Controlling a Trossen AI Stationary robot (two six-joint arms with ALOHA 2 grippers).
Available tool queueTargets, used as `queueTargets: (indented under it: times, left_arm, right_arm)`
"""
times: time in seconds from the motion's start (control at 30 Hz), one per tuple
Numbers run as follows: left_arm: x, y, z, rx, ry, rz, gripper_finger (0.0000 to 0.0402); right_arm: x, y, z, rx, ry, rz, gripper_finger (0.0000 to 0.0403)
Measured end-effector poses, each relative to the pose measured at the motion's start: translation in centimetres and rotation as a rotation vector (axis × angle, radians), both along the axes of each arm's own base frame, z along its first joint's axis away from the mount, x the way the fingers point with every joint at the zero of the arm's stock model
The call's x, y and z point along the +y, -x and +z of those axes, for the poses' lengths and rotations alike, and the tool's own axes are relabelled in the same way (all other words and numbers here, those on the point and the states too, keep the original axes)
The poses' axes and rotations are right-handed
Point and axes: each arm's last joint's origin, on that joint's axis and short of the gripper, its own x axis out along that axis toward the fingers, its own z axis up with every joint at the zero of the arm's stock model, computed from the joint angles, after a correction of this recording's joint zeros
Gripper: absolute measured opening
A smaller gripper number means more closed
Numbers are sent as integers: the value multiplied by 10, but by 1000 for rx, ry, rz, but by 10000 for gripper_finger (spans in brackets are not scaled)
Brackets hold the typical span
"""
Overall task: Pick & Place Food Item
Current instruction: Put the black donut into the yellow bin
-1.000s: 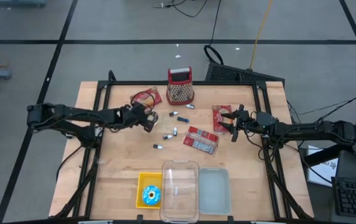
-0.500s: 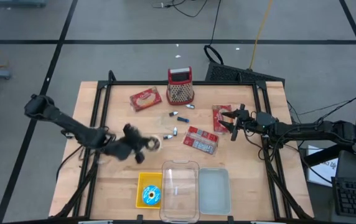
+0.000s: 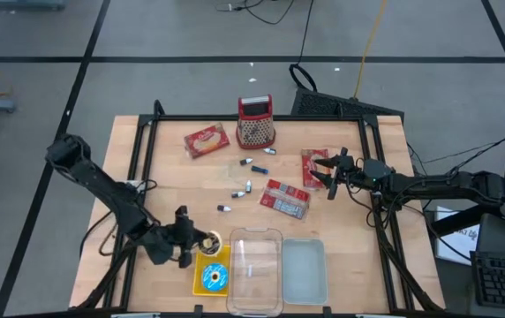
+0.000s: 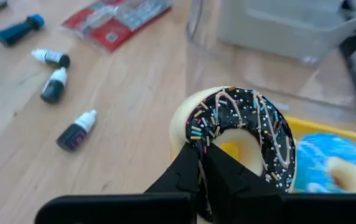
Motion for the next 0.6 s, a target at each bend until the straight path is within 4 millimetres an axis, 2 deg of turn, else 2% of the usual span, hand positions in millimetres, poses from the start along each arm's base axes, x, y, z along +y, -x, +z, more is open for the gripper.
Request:
queueTargets:
  times: [0.13,0.6]
  left_arm:
    - [-2,-3,-10,44,-2,-12,8]
    - [-1,-8,-11,66,48,-28,29]
  right_arm:
    - [0,0,0,0,0,0,201]
    - [0,0,0,1,3,-2,201]
